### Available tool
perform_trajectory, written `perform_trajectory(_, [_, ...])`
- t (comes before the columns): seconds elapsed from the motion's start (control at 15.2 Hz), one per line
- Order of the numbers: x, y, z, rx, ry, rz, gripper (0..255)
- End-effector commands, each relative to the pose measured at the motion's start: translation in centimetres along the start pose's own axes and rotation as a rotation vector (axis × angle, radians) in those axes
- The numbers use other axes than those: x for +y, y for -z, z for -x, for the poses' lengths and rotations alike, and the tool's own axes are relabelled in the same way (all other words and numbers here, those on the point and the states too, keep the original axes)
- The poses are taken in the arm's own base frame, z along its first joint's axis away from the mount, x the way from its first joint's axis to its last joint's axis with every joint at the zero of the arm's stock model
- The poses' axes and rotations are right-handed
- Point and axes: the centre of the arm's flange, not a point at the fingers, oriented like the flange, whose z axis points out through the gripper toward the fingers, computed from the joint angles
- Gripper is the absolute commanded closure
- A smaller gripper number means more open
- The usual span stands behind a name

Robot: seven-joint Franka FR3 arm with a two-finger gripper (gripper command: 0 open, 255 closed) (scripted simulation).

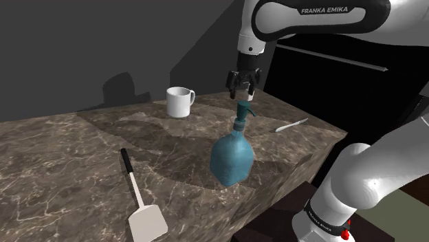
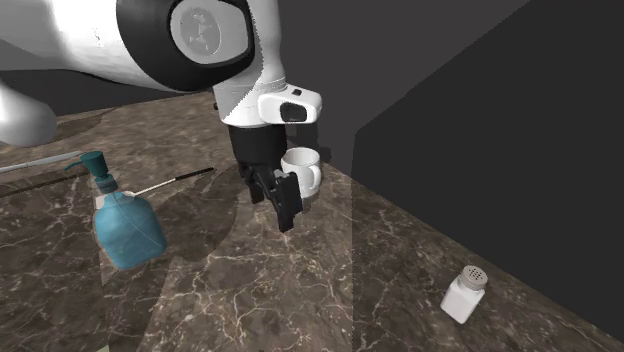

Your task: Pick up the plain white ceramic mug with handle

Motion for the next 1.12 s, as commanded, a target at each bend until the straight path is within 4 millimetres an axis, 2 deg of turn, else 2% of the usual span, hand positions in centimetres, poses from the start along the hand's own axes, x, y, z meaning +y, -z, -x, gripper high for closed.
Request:
perform_trajectory(0.0, [-2.0,0.1,-1.5,0.003,-0.006,-0.006,0])
perform_trajectory(1.06, [-17.5,0.1,-14.9,0.023,-0.043,-0.048,0])
